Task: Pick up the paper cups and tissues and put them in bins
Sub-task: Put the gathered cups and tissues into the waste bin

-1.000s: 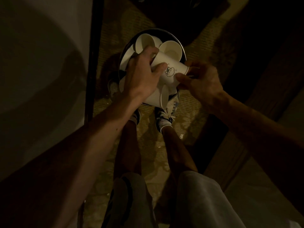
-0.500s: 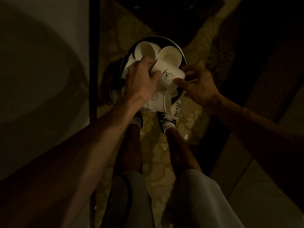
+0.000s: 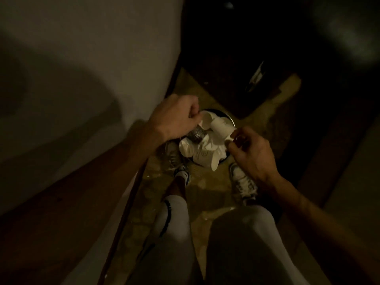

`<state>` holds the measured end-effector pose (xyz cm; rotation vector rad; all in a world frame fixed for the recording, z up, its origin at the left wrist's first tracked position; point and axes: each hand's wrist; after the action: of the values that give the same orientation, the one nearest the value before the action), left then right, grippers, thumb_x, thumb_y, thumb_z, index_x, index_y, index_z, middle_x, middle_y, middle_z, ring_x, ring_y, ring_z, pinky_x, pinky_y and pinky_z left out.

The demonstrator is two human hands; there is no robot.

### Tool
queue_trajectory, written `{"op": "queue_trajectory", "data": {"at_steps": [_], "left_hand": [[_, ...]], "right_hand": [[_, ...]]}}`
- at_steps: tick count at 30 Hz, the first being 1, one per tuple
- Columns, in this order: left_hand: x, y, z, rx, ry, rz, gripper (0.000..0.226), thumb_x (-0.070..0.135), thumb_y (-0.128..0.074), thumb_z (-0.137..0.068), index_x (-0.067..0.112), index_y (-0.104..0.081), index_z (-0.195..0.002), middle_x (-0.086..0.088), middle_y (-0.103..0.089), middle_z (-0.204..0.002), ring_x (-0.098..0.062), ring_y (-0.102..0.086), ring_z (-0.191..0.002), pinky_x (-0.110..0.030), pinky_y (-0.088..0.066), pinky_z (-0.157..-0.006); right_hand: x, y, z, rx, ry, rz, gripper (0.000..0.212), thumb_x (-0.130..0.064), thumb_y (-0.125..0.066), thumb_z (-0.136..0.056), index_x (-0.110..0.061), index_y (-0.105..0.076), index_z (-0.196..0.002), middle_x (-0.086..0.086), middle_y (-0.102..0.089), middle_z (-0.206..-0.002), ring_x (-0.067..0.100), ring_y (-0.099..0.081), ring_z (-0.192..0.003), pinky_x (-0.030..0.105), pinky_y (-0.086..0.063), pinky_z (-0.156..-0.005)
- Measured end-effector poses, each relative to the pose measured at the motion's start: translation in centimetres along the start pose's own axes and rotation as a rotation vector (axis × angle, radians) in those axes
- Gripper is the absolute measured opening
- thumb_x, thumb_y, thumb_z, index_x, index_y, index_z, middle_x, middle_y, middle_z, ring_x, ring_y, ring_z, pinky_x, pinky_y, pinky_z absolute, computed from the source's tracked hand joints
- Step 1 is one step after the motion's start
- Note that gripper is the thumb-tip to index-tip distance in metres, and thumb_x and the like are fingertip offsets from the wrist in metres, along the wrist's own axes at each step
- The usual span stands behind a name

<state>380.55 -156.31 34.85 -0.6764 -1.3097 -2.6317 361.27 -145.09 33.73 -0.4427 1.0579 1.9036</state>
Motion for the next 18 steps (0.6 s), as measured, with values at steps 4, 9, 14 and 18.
{"op": "queue_trajectory", "data": {"at_steps": [4,9,14,18], "left_hand": [[6.4,7.9,10.3,-0.017,-0.007,-0.168,0.015,0.033,-0.061,-0.091,0.029,-0.049,-0.082,0.011,-0.053,-0.076,-0.007,-0.049,-0.066,-0.025,-0.03,-0.052],[11.9,14.2,26.5,0.124,0.159,-0.218,0.014,0.036,-0.056,-0.092,0.027,-0.048,-0.086,0.014,-0.042,-0.07,-0.01,-0.043,-0.067,-0.026,-0.025,-0.052],[16.4,16.6,42.3,0.354,0.271,-0.23,0.011,0.03,-0.06,-0.088,0.021,-0.054,-0.086,0.009,-0.055,-0.077,-0.014,-0.05,-0.073,-0.026,-0.034,-0.063],[19.1,15.2,54.6,0.438,0.45,-0.201,0.012,0.035,-0.052,-0.091,0.025,-0.056,-0.095,0.007,-0.057,-0.091,-0.015,-0.058,-0.083,-0.036,-0.05,-0.071]], "right_hand": [[-5.6,6.1,6.8,-0.117,0.247,0.066,0.011,-0.037,-0.059,-0.09,-0.028,-0.056,-0.097,-0.007,-0.062,-0.087,0.006,-0.06,-0.074,0.033,-0.054,-0.063],[-11.9,12.6,15.6,-0.287,0.499,0.13,0.019,-0.045,-0.055,-0.086,-0.034,-0.057,-0.1,-0.014,-0.061,-0.084,0.001,-0.06,-0.071,0.02,-0.049,-0.059],[-18.4,14.4,23.4,-0.433,0.764,0.243,0.015,-0.031,-0.068,-0.086,-0.026,-0.062,-0.099,-0.014,-0.061,-0.084,0.001,-0.059,-0.074,0.012,-0.044,-0.059],[-22.2,11.9,31.2,-0.605,1.054,0.405,0.02,-0.029,-0.073,-0.082,-0.026,-0.063,-0.099,-0.011,-0.06,-0.084,0.006,-0.056,-0.071,0.008,-0.037,-0.06]]}}
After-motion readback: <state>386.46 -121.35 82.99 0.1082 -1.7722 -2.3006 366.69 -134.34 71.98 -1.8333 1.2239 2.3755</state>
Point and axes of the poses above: each hand's wrist, its own z-axis away from the middle knuckle, its own y-axis out of the back of the hand, x = y × z
